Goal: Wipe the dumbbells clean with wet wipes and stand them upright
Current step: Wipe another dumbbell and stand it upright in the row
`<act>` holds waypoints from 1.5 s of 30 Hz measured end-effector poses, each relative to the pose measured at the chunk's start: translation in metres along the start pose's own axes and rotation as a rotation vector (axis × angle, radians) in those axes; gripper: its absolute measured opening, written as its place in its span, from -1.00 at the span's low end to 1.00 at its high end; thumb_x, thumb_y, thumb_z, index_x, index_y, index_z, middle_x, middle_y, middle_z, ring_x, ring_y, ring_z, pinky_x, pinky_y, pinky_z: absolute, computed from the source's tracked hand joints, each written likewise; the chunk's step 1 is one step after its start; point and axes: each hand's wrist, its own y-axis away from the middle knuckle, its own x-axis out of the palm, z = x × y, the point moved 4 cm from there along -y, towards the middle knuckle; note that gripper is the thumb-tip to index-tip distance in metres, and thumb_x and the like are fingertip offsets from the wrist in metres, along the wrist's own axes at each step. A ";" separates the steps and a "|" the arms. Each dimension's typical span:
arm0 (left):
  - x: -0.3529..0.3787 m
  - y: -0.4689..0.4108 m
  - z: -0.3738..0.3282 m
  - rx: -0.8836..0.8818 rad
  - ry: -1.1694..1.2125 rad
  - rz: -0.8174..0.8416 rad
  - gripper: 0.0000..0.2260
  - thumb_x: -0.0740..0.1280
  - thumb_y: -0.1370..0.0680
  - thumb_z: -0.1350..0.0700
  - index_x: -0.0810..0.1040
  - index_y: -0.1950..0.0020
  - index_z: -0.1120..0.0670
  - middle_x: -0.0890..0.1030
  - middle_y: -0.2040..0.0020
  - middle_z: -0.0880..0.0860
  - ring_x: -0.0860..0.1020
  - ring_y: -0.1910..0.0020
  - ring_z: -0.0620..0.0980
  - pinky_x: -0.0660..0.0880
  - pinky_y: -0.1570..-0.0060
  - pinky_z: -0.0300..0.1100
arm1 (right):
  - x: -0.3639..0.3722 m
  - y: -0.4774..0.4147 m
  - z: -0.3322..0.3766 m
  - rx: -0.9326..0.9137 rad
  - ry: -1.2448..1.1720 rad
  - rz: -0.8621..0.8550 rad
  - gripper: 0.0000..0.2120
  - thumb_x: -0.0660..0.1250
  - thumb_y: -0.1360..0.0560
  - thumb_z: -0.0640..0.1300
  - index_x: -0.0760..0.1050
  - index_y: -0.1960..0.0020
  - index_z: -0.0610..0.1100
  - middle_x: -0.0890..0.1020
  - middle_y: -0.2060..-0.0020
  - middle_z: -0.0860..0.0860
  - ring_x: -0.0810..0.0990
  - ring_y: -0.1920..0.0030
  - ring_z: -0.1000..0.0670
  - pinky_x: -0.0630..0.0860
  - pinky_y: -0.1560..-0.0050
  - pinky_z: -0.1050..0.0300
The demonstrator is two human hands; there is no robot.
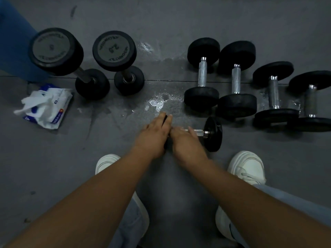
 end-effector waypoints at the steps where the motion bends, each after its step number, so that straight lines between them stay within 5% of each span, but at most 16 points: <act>1: 0.001 0.001 0.000 -0.009 0.009 0.001 -0.01 0.48 -0.41 0.08 -0.14 -0.61 0.05 -0.10 -0.60 0.08 0.10 -0.56 0.09 0.26 -0.42 0.04 | 0.001 0.001 -0.005 0.022 -0.025 -0.025 -0.57 0.04 -0.46 -0.17 0.43 -0.28 -0.07 0.54 -0.24 -0.03 0.44 -0.31 -0.04 0.14 -0.42 -0.07; 4: 0.001 0.000 0.000 -0.004 0.026 -0.012 -0.04 0.47 -0.41 0.09 -0.11 -0.61 0.05 -0.08 -0.60 0.07 0.14 -0.55 0.08 0.30 -0.41 0.06 | 0.002 0.003 -0.012 0.138 0.094 -0.120 -0.54 -0.04 -0.49 -0.16 0.41 -0.32 -0.06 0.50 -0.28 -0.01 0.40 -0.34 -0.04 0.20 -0.38 -0.10; 7: -0.001 0.000 0.000 0.003 0.020 -0.027 -0.07 0.45 -0.42 0.09 -0.09 -0.61 0.05 -0.06 -0.60 0.07 0.19 -0.53 0.09 0.33 -0.38 0.05 | 0.007 -0.001 0.000 0.009 0.107 -0.073 -0.62 0.10 -0.48 -0.18 0.46 -0.26 -0.08 0.56 -0.20 -0.03 0.48 -0.26 -0.04 0.15 -0.40 -0.11; 10: -0.004 -0.001 0.000 0.015 0.005 -0.011 -0.03 0.50 -0.37 0.08 -0.05 -0.60 0.05 0.01 -0.58 0.06 0.29 -0.46 0.12 0.37 -0.31 0.03 | -0.007 -0.007 -0.021 0.109 0.148 -0.067 -0.71 0.14 -0.50 -0.16 0.45 -0.18 -0.03 0.57 -0.14 0.00 0.47 -0.23 -0.06 0.18 -0.33 -0.09; 14: -0.024 -0.013 0.005 0.080 -0.036 0.074 0.13 0.59 -0.23 -0.16 -0.03 -0.60 0.05 0.19 -0.47 0.06 0.28 -0.40 0.11 0.39 -0.28 0.05 | -0.008 -0.012 -0.033 -0.008 0.115 0.143 -0.77 0.21 -0.52 0.03 0.46 -0.13 -0.01 0.58 -0.09 -0.04 0.54 -0.12 -0.12 0.37 -0.08 0.02; 17: -0.024 -0.015 0.007 0.081 -0.057 0.216 0.22 0.60 -0.19 -0.25 -0.07 -0.61 0.06 0.11 -0.54 0.08 0.18 -0.49 0.12 0.33 -0.39 0.06 | -0.012 -0.025 -0.048 0.052 0.008 0.400 -0.71 0.29 -0.51 0.10 0.50 -0.15 -0.03 0.60 -0.04 -0.05 0.56 -0.08 -0.12 0.44 0.01 0.07; 20: -0.009 -0.006 0.004 0.090 -0.035 0.291 0.11 0.60 -0.20 -0.22 0.07 -0.56 0.09 0.18 -0.53 0.07 0.31 -0.44 0.10 0.43 -0.31 0.00 | -0.008 -0.026 -0.045 -0.020 0.016 0.516 -0.82 0.39 -0.44 0.06 0.51 0.07 -0.03 0.57 0.15 -0.03 0.57 0.03 -0.11 0.42 0.13 0.12; 23: -0.009 0.001 0.006 0.124 -0.078 0.147 0.00 0.57 -0.18 -0.29 0.23 -0.46 0.09 0.33 -0.41 0.04 0.44 -0.30 0.09 0.49 -0.18 -0.02 | -0.015 -0.023 -0.043 -0.056 0.082 0.374 -0.82 0.35 -0.46 0.07 0.42 0.16 0.00 0.58 0.16 -0.03 0.58 0.05 -0.12 0.34 0.18 0.11; 27: -0.007 0.009 0.006 0.167 -0.123 0.012 -0.01 0.54 -0.17 -0.33 0.28 -0.45 0.08 0.36 -0.36 0.05 0.45 -0.26 0.08 0.43 -0.20 -0.06 | 0.000 0.011 -0.026 -0.027 0.172 0.043 -0.88 0.23 -0.52 -0.04 0.51 0.00 -0.01 0.64 0.06 -0.02 0.60 -0.01 -0.11 0.37 0.00 0.04; 32: -0.005 0.006 0.005 0.122 -0.039 0.061 -0.05 0.56 -0.22 -0.19 0.23 -0.48 0.10 0.33 -0.41 0.06 0.41 -0.32 0.08 0.46 -0.21 -0.05 | 0.014 0.025 -0.007 -0.071 0.180 -0.100 -0.58 0.18 -0.42 -0.17 0.50 -0.26 -0.12 0.60 -0.17 -0.05 0.54 -0.23 -0.07 0.41 -0.23 -0.04; 35: -0.009 -0.001 0.008 0.103 -0.012 0.122 -0.03 0.58 -0.20 -0.18 0.22 -0.47 0.11 0.35 -0.41 0.05 0.44 -0.31 0.09 0.49 -0.17 -0.02 | 0.006 0.022 -0.011 0.177 0.203 -0.072 -0.49 -0.03 -0.44 -0.14 0.47 -0.30 -0.13 0.55 -0.23 -0.08 0.48 -0.29 -0.12 0.35 -0.26 -0.14; 40: -0.009 -0.006 0.009 0.084 0.018 0.191 0.03 0.61 -0.21 -0.17 0.16 -0.52 0.11 0.31 -0.44 0.06 0.42 -0.34 0.09 0.47 -0.21 -0.04 | 0.007 0.023 -0.022 -0.046 0.157 0.118 -0.52 0.02 -0.55 -0.10 0.26 -0.46 -0.05 0.36 -0.44 0.00 0.29 -0.45 -0.03 0.13 -0.40 -0.10; 45: -0.011 -0.006 0.010 0.101 -0.042 0.149 0.03 0.59 -0.18 -0.24 0.20 -0.49 0.09 0.36 -0.36 0.05 0.46 -0.26 0.10 0.47 -0.18 -0.03 | -0.005 -0.014 -0.031 0.039 0.182 0.320 -0.80 0.23 -0.52 -0.12 0.39 -0.13 0.01 0.55 -0.12 -0.05 0.52 -0.14 -0.13 0.37 -0.09 -0.02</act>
